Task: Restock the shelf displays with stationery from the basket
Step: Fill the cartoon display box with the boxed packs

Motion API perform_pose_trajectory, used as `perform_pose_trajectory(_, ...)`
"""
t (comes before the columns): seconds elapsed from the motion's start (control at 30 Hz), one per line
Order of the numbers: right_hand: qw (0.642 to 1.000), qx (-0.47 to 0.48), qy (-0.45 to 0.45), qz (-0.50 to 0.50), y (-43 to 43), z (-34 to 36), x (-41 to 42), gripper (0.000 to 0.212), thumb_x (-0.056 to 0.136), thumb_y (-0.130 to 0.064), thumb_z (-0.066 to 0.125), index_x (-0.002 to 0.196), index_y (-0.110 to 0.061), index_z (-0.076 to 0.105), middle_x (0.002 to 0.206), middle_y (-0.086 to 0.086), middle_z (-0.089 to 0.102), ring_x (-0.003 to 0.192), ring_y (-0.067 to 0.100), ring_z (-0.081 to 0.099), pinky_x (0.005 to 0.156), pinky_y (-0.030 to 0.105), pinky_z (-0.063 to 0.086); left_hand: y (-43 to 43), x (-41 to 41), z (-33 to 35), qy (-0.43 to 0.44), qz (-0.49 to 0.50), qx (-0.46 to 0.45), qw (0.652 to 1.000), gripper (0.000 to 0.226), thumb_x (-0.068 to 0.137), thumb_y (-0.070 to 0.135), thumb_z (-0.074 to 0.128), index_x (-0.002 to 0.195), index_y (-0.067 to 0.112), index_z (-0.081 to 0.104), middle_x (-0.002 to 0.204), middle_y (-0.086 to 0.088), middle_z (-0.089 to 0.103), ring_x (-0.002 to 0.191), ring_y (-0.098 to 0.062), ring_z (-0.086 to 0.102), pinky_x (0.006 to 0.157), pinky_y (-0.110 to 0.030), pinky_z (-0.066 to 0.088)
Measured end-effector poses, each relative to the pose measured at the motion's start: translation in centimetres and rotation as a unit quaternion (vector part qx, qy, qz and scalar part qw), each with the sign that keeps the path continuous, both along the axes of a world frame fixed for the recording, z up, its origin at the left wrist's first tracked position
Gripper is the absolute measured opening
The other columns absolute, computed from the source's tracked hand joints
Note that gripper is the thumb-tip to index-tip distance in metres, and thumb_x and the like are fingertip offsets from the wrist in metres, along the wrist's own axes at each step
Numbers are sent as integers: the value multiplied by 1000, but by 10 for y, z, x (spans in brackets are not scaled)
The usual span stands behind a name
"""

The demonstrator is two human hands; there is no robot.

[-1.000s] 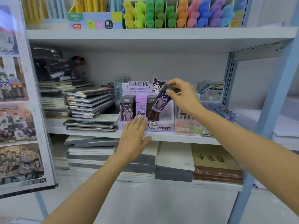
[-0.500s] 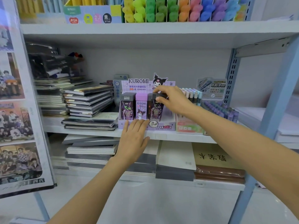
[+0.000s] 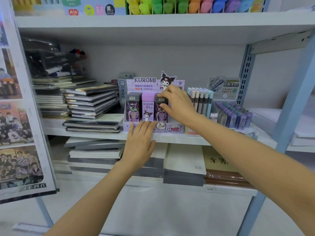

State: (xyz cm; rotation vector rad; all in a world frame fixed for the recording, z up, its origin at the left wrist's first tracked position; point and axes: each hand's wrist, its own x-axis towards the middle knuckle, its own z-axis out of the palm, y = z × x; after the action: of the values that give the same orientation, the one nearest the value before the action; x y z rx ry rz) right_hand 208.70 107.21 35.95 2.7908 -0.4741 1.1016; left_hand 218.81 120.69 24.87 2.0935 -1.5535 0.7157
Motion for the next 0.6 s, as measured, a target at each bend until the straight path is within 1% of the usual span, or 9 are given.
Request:
perform_pose_trajectory(0.07,999,-19,-3,28,6,-5,-14,42,93,-24,60,134,-15,53,128,3,52,122,20,45,104,35,33,0,-3,0,12,-5,-4,1000,59,96,23,50,150,17,27,152,-1,33,145,-22,19,120,-46,6)
perform_pose_trajectory(0.13,996,-32,-26,82,14,-19,-38,41,93,-23,60,133,-14,55,128,4,54,122,20,47,103,35,35,-1,-12,-1,24,-5,-24,999,61,94,18,54,149,11,29,154,-8,31,146,-27,19,120,-49,10)
perform_pose_trajectory(0.2,990,-26,-37,137,19,-42,-67,31,94,-20,59,124,-13,61,118,4,60,111,19,55,95,34,43,-3,-27,-6,24,-11,-74,997,62,85,6,59,143,1,38,148,-19,37,138,-37,32,114,-52,23)
perform_pose_trajectory(0.23,987,-8,-31,160,20,-57,-82,25,94,-20,58,118,-12,63,112,3,62,101,17,59,87,35,48,-6,-36,-12,22,-18,-109,994,60,81,1,61,139,-1,44,142,-21,42,131,-40,39,110,-51,30)
perform_pose_trajectory(0.3,983,45,1,180,17,-92,-112,17,95,-20,58,109,-13,66,100,0,64,84,13,60,72,36,51,-13,-57,-33,29,-34,-164,986,54,78,-1,62,131,1,51,130,-21,50,118,-39,46,101,-45,35)
perform_pose_trajectory(0.37,980,97,46,168,10,-137,-140,14,95,-22,58,102,-15,68,92,-4,67,74,10,60,64,35,51,-22,-79,-64,53,-59,-178,981,42,79,0,60,121,4,56,119,-19,53,107,-33,47,92,-39,36)
perform_pose_trajectory(0.43,972,154,106,144,-2,-189,-167,15,95,-22,57,97,-14,69,87,-4,69,70,11,60,63,36,51,-34,-101,-108,99,-93,-154,979,31,81,-1,58,112,8,59,109,-11,57,98,-25,48,81,-35,39)
perform_pose_trajectory(0.5,955,215,168,112,-18,-246,-191,16,95,-20,56,96,-12,70,85,-1,70,71,14,61,66,38,51,-43,-124,-160,169,-113,-101,974,24,85,0,59,105,12,60,101,-1,58,89,-15,49,72,-29,41)
perform_pose_trajectory(0.6,920,287,258,63,-41,-330,-227,20,97,-21,53,99,-11,70,93,3,69,83,18,62,75,39,50,-47,-160,-252,300,-89,23,950,15,90,9,56,100,20,59,95,8,56,79,-7,48,64,-24,39)
